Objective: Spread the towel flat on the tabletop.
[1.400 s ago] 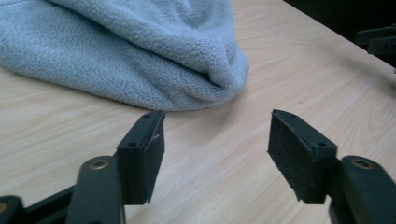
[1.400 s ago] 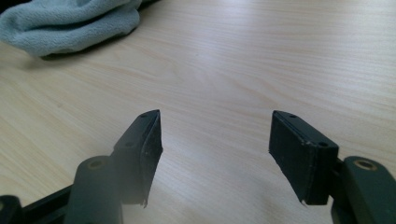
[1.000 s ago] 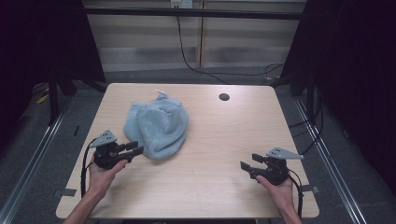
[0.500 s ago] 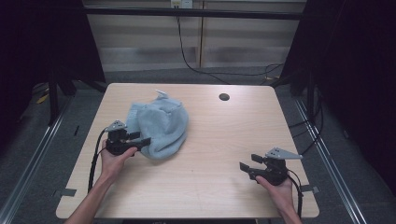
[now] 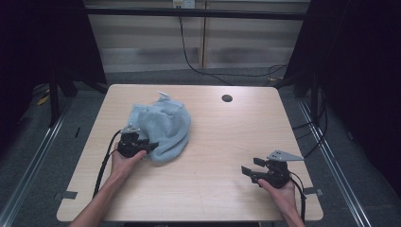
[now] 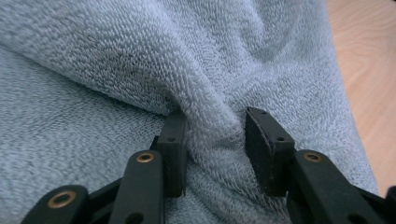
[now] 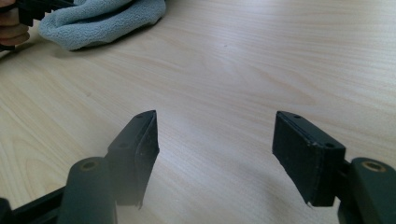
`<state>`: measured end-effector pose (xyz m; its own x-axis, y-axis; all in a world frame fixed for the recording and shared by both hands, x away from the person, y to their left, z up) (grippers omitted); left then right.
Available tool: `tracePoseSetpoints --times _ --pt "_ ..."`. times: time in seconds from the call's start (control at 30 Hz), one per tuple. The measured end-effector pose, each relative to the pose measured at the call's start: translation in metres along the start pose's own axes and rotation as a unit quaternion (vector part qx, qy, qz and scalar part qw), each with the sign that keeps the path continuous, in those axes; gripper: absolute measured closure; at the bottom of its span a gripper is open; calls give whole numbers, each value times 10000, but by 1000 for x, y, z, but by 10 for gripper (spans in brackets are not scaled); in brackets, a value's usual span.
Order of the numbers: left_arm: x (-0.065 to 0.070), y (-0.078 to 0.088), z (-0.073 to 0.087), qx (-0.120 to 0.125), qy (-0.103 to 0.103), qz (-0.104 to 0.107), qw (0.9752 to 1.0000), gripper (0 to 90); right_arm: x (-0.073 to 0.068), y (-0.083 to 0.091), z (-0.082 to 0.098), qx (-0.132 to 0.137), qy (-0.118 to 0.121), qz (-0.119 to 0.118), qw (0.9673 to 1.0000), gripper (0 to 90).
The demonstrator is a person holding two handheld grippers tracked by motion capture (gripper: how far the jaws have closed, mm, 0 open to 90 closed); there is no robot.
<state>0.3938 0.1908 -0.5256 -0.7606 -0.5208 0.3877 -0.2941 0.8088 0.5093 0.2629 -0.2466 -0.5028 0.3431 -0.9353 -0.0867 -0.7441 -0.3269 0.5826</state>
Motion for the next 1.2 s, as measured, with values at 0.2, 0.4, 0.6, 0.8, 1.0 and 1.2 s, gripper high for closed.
tracePoseSetpoints --times 0.2,0.4,0.6,0.8,1.0,1.2 --pt "19 2 10 -82 -111 246 9996 640 -3 -2 0 -58 45 -54 10000 315" --pt "51 2 24 -305 -319 516 9977 639 -9 -1 -2 -78 85 -121 9999 315" --pt "87 8 41 -587 -427 865 9936 636 -23 -3 -6 -123 299 -220 9992 329" --pt "116 16 54 -828 -544 1149 9884 622 -40 -8 -16 -123 539 -359 9978 363" --pt "124 27 49 -643 -680 1405 9856 505 -54 -14 -40 55 678 -550 9962 423" --pt "101 34 13 14 -605 1155 9915 439 -70 -29 -84 342 811 -727 9935 484"
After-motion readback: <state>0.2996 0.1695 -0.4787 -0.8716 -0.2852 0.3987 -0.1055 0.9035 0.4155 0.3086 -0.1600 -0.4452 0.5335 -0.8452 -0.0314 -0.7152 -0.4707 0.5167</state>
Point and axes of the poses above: each handheld gripper's, and its own axes: y roughly backward along the jaws, z roughly out of its underside, x roughly to its right, the point moved 3 cm from there along -y, roughly forward along the jaws, and after that the axes turned 13 degrees about z, right-handed, at the moved point
